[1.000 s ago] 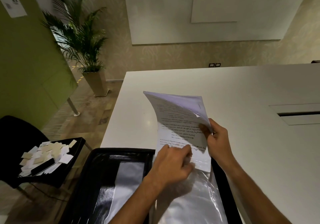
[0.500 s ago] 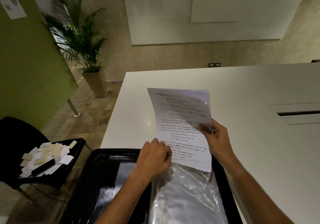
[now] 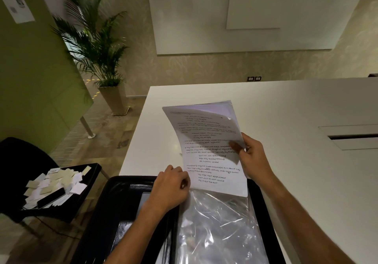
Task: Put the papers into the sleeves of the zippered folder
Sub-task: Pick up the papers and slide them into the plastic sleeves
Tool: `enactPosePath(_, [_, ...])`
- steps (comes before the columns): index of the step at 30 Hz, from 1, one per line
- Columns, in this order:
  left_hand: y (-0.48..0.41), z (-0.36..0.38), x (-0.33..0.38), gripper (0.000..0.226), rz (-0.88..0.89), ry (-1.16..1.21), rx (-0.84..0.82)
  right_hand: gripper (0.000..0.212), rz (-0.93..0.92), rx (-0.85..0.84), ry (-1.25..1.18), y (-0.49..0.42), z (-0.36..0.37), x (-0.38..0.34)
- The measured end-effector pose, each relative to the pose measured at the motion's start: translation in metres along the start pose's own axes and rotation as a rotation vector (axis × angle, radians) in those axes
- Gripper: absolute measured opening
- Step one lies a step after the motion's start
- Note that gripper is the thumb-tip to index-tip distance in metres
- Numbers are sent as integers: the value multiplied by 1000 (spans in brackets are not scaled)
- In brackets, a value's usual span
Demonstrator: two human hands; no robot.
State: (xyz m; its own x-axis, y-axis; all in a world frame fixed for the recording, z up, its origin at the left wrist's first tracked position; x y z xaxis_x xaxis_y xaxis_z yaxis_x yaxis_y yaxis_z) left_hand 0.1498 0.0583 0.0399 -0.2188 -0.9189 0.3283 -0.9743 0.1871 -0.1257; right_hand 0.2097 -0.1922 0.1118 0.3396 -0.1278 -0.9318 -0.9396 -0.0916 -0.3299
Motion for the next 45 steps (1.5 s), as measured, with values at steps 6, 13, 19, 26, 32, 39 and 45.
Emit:
enactPosePath(6, [6,3,-19,14,-152,309,39,42,11,-24,-40,-4,0,7])
enactPosePath(13, [5,10,-35,29,-260,491,14,33,5,-129,5,-9,7,8])
enactPosePath(19, [-3,13,-33,14,-275,568,-43,30,114,-179,-72,-6,13,25])
enactPosePath(26, [-2,22,-19,24,-304,503,154,27,138,-200,-131,8,9,30])
enactPosePath(32, [-8,14,57,45,-57,503,188,25,150,-72,-127,17,-1,39])
enactPosePath(39, [-19,6,130,20,282,212,110,26,146,-38,-132,21,-6,37])
enactPosePath(45, [-16,-1,137,18,278,267,144,27,149,-28,-181,21,-8,34])
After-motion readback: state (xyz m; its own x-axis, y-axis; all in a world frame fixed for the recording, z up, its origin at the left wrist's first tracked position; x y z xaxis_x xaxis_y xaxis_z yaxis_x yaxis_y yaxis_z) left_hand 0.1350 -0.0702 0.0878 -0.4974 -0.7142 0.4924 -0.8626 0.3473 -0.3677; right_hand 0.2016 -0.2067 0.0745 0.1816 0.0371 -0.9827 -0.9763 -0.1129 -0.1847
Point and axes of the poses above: each hand's wrist, its own y-axis away from the middle knuckle, its own z-axis out of the palm, x = y × z, the point moved 8 cm from there along -y, towards the middle knuckle
